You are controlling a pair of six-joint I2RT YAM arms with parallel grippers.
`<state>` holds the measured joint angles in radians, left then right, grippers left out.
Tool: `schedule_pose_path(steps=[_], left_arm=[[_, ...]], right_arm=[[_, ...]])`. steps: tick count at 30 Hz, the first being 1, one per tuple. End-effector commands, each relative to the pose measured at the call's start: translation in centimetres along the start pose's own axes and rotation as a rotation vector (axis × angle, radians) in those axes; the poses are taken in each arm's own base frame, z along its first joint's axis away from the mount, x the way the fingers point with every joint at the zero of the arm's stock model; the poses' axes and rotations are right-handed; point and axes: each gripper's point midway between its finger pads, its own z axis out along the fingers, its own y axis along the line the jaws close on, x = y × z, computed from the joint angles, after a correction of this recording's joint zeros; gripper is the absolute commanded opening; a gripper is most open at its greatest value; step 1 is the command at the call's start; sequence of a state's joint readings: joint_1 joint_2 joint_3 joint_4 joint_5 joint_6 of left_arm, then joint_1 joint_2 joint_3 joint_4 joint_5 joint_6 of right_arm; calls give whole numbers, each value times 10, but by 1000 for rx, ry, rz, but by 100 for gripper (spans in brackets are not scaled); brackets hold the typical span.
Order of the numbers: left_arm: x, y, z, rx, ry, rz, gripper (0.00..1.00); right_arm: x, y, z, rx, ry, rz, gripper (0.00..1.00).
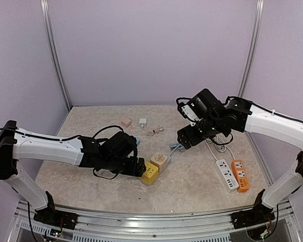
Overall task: Insert the plug
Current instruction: Move the socket to the corner of the board.
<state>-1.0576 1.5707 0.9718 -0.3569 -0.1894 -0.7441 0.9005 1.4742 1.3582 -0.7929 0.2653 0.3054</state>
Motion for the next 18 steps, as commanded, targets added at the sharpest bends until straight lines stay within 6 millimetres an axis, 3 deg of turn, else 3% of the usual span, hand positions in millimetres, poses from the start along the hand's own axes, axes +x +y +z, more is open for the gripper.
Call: schedule_pose_path(steps=[1, 7, 18], left_arm=[[15, 17, -6, -71, 28, 97, 89], [10, -5, -7, -14, 19, 158, 98], [12, -34, 4, 65, 68, 205, 99]], right_arm=[[6, -4, 2, 1, 13, 13, 86], [9, -5, 0, 5, 14, 12, 86], [7, -9, -5, 14, 6, 8, 87]])
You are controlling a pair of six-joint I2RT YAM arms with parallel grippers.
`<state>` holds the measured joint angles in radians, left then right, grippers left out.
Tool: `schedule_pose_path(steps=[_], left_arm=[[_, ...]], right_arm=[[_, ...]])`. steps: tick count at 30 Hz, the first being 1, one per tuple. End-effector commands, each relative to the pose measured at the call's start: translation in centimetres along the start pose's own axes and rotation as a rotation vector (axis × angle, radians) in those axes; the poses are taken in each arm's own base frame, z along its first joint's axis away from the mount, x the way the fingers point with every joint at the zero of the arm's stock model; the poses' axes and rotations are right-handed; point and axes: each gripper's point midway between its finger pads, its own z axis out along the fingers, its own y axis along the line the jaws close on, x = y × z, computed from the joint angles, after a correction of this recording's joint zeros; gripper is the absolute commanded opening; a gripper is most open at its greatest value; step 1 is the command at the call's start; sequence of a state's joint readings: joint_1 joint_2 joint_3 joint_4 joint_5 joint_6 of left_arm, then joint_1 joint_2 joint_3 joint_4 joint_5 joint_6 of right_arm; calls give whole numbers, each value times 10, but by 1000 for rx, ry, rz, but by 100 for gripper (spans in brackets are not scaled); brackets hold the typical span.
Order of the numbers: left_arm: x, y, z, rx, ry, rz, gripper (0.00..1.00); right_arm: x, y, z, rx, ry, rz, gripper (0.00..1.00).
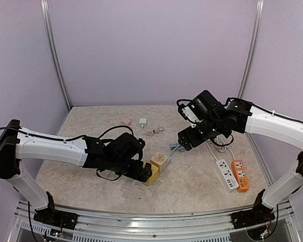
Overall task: Insert the plug
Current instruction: Move the socket to the corner of the board.
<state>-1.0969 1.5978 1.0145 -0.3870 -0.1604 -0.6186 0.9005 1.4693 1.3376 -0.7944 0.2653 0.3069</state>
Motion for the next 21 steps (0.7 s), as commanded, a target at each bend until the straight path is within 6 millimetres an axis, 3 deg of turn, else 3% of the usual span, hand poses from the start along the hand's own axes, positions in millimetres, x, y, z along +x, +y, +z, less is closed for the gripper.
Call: schedule_pose_path(steps=[1, 9, 21], left_arm=[[0, -16, 8, 34, 33, 50, 99], [2, -23, 24, 33, 74, 52, 93], [14, -6, 36, -75, 130, 47, 55]], right_arm=[[0, -8, -8, 11, -11, 11, 87], [3, -10, -9, 16, -9, 10, 87], [3, -11, -10, 19, -11, 6, 87]])
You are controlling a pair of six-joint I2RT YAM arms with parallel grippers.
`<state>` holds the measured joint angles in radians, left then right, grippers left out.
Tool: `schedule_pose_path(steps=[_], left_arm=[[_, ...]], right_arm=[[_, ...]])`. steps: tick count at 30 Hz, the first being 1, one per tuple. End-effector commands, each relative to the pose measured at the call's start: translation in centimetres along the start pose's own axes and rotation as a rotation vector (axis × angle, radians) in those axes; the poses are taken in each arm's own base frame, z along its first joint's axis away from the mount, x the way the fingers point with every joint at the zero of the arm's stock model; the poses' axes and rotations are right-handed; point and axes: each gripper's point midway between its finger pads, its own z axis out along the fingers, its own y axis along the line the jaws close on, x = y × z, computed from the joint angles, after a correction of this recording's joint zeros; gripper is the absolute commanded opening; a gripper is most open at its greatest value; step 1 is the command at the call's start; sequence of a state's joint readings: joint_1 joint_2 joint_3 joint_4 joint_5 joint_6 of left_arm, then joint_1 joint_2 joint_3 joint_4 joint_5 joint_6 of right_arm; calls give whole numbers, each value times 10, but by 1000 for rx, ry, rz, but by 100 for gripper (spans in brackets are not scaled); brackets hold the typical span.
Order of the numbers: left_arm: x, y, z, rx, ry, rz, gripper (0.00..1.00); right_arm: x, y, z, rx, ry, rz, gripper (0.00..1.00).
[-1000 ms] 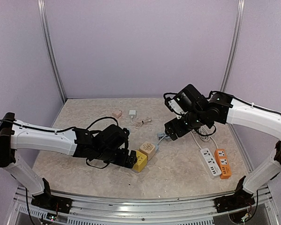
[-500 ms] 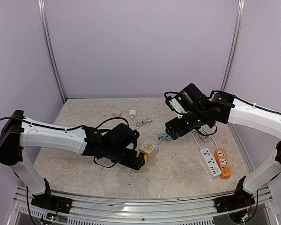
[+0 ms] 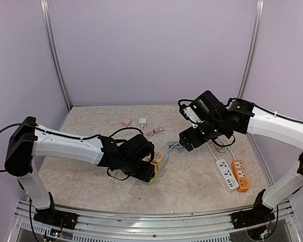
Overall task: Insert the plug
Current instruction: Move the socket to the corner of the board.
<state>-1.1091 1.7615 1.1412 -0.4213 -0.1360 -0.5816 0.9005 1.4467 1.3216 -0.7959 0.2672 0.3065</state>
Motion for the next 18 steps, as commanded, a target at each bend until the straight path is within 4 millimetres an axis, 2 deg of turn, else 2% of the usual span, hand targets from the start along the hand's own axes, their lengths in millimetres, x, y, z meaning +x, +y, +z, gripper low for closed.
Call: schedule_pose_path(steps=[1, 7, 11, 18], left_arm=[[15, 13, 6, -76, 67, -22, 53], [37, 36, 3, -159, 139, -68, 50], [53, 55, -8, -241, 192, -94, 50], [93, 85, -26, -361, 294, -188, 49]], right_arm=[[0, -9, -6, 19, -8, 5, 87], [0, -11, -2, 18, -7, 0, 87], [0, -12, -1, 14, -8, -6, 87], [-2, -16, 1, 10, -25, -3, 87]])
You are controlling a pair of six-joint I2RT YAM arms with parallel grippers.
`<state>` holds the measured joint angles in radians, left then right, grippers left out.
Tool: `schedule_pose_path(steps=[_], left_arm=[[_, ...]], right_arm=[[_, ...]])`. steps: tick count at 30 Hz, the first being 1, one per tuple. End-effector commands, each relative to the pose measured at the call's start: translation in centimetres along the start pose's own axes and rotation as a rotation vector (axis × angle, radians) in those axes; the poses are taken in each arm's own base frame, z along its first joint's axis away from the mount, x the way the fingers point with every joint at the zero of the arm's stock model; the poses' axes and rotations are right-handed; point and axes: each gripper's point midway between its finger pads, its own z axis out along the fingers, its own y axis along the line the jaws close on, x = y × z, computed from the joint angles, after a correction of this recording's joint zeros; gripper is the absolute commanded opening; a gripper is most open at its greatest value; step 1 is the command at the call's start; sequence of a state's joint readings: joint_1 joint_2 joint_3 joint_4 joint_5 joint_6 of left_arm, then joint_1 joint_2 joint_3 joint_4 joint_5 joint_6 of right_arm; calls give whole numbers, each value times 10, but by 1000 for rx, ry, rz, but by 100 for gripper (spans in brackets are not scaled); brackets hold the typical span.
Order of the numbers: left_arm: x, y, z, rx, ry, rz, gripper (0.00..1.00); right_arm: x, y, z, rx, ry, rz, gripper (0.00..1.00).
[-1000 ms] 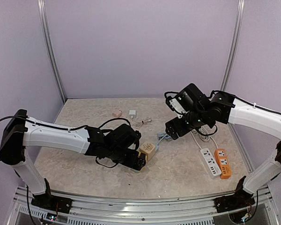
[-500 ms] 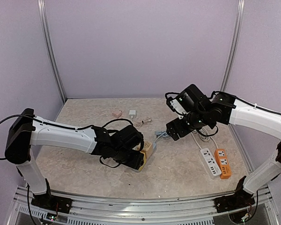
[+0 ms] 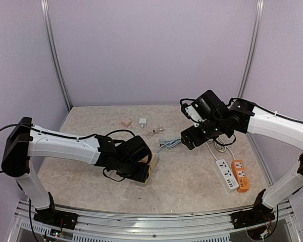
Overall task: Insert the plug
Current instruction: Move the socket to the corner of the board.
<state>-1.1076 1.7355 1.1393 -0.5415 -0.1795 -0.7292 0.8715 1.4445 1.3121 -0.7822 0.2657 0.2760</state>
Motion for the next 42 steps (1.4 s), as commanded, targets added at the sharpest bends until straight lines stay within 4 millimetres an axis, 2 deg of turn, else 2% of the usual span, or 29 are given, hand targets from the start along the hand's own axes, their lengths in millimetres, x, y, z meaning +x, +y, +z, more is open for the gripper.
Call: schedule_pose_path(steps=[1, 8, 12, 16, 19, 26, 42], left_arm=[[74, 80, -9, -300, 237, -77, 49], [105, 108, -28, -367, 260, -272, 50], [122, 114, -36, -371, 264, -382, 50], [134, 130, -44, -465, 264, -455, 50], [138, 139, -46, -525, 253, -500, 49], [145, 150, -52, -563, 240, -589, 49], [159, 190, -71, -640, 202, -837, 48]], right_arm=[[0, -6, -1, -10, -22, 4, 87], [-4, -7, 5, -25, -23, -9, 87], [-9, -8, 6, -32, -34, -8, 87], [-7, -8, 9, -44, -31, -7, 87], [-6, -8, 10, -44, -27, -9, 87], [-8, -14, 3, -35, -39, -6, 87], [-12, -15, -1, -41, -51, -8, 88]])
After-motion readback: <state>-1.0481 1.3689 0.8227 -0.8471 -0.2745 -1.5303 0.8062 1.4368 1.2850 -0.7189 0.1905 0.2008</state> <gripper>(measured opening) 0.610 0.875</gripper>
